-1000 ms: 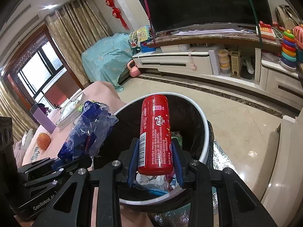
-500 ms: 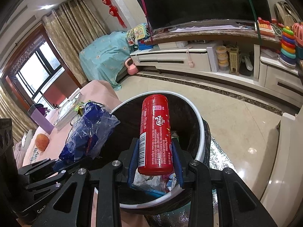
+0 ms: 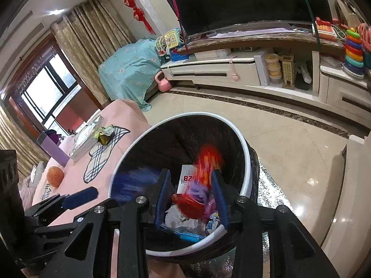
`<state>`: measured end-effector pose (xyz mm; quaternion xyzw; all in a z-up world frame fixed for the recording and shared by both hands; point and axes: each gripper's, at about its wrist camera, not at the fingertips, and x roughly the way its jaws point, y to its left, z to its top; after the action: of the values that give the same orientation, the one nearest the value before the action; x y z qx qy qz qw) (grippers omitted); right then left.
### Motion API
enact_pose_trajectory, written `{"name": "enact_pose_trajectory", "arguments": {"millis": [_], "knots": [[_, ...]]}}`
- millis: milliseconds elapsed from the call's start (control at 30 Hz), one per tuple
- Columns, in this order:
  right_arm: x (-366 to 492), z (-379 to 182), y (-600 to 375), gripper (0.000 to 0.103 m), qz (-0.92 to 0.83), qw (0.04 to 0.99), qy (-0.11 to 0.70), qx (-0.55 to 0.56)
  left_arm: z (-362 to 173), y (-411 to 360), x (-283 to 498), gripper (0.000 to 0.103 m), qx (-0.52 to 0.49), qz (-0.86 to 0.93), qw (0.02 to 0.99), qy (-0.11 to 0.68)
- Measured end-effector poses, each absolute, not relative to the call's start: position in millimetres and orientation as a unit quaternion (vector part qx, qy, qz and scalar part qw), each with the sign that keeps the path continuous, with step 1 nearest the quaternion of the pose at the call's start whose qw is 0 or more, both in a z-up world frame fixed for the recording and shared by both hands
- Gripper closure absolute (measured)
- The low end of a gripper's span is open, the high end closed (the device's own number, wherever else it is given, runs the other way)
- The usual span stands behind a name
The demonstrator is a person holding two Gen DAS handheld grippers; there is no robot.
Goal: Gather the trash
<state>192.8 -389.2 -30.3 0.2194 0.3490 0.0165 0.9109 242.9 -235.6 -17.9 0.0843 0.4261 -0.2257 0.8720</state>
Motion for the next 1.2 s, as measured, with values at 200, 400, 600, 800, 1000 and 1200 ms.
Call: {"name": "enact_pose_trajectory", "arguments": {"millis": [200,400,600,800,1000,1200], "knots": [[187,-25,-388,0.047,0.020,0.913,0.340,0.226,-16,-224,238,0.035,0.077,-0.217,0.876,0.423],[172,-16,-378,0.018,0.036,0.915,0.328,0.234,-15,-200,227,0.027,0.060,-0.201,0.883,0.421],[145,-7,-364,0.005,0.044,0.920,0.308,0.239,-16,-164,206,0.026,0.018,-0.192,0.888,0.418],[115,-3,-348,0.003,0.047,0.922,0.297,0.245,-21,-131,176,0.026,-0.018,-0.178,0.891,0.416],[86,-8,-331,0.000,0.048,0.924,0.287,0.249,-19,-103,140,0.026,-0.039,-0.163,0.905,0.390],[64,-18,-309,0.000,0.053,0.925,0.288,0.243,-17,-81,107,0.022,-0.033,-0.141,0.925,0.352]]}}
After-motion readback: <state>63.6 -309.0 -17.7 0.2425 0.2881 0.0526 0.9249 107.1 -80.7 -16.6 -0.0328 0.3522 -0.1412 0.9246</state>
